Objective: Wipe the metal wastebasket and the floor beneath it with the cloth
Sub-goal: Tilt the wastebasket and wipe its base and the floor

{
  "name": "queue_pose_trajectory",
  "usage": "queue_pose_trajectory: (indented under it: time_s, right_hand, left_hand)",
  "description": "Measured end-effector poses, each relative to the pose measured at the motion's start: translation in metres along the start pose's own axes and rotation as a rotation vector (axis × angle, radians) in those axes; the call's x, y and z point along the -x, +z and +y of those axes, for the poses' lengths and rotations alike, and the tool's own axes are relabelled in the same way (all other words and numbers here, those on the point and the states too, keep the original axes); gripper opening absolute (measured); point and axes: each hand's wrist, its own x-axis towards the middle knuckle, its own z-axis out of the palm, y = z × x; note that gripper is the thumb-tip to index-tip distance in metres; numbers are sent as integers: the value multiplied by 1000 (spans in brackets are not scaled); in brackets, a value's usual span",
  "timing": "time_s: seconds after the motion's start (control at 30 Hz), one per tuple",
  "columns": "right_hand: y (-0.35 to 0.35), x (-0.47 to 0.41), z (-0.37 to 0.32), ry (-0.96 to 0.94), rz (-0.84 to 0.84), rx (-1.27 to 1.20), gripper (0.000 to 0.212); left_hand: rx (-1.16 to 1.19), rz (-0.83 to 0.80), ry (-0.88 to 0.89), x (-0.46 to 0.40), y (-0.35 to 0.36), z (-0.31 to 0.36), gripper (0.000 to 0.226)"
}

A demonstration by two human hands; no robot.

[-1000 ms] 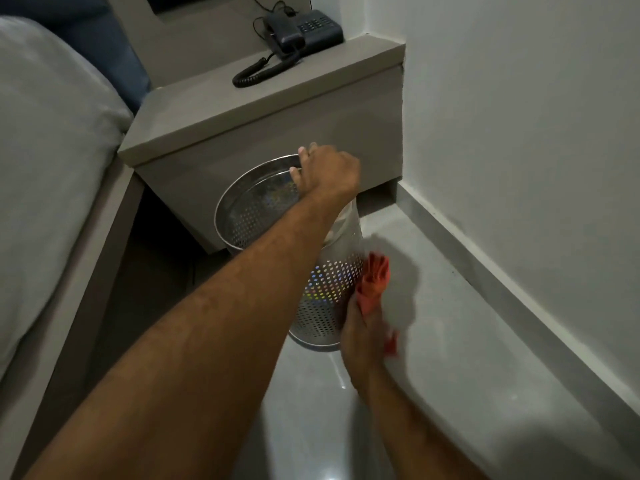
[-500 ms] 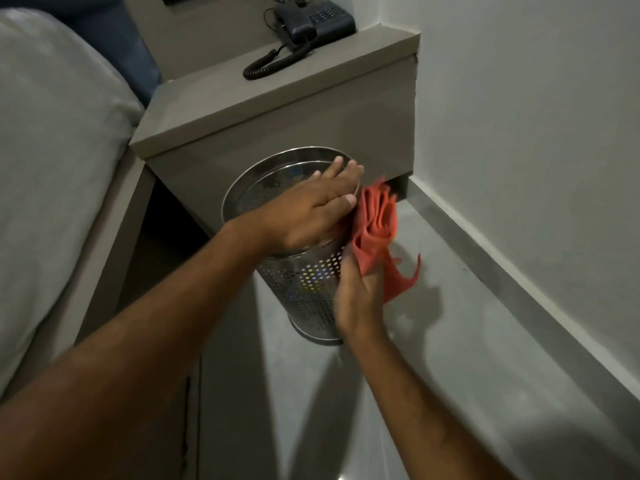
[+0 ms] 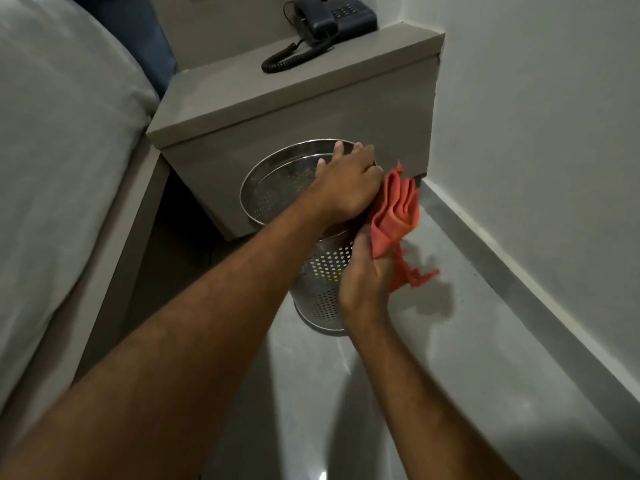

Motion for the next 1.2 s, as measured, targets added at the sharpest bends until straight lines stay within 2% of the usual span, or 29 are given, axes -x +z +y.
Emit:
queue_pose_trajectory:
  time_s: [0.07,0.17,0.2,0.27,0.33,0.43,0.53,0.6,0.7,0.77,0.83,0.9,0.97,1.07,1.13,1.2]
  right_hand:
    - [-18,7,24,74,3,97,52]
    - [-67,25,65,321,-120,608,54]
    - [-77,29,68,431,-153,680,58]
    - [-76,28,59,472,-147,569,57]
    - [-47,21,30,370,-64,335,50]
    - [-12,22,4,197,-39,46,63]
    - [-24,26,15,206,-60,131,53]
    - [-48,23,34,324,-54,185,42]
    - [-77,27,45,440,-179,289,42]
    - [-78,28,39,440,-232,283,44]
    - [-63,28,21,405,-213,211,40]
    - [-42,24,3,278,-183,105,44]
    - [-24,23,-9,162,-156,66,59]
    - [-17,32,-3,94,-75,78,67]
    - [-31,44,20,198,-35,138,61]
    - [-51,48,43,355,-23,315,52]
  left_hand:
    - [7,16,-66,-6,3,1,43]
    - [-11,40,-202,-13,6,4,44]
    - [-10,61,-238,-15,7,5,47]
    - [-5,104,-303,-18,10,8,52]
    - [16,134,-362,-21,9,10,54]
    - [47,186,-397,-26,6,10,53]
    - [66,189,-411,-23,6,12,48]
    - [62,164,-342,-15,4,9,49]
    - [27,-29,59,14,-4,-10,61]
    - [-86,-208,302,32,-15,-28,61]
    - [-185,-260,405,43,-23,-39,59]
    - [-131,-236,395,47,-24,-38,55]
    - [15,-218,333,47,-20,-31,50]
    - [141,-210,261,45,-15,-28,48]
    - [191,-217,230,41,-15,-28,47]
    - [265,-231,187,40,-13,-25,47]
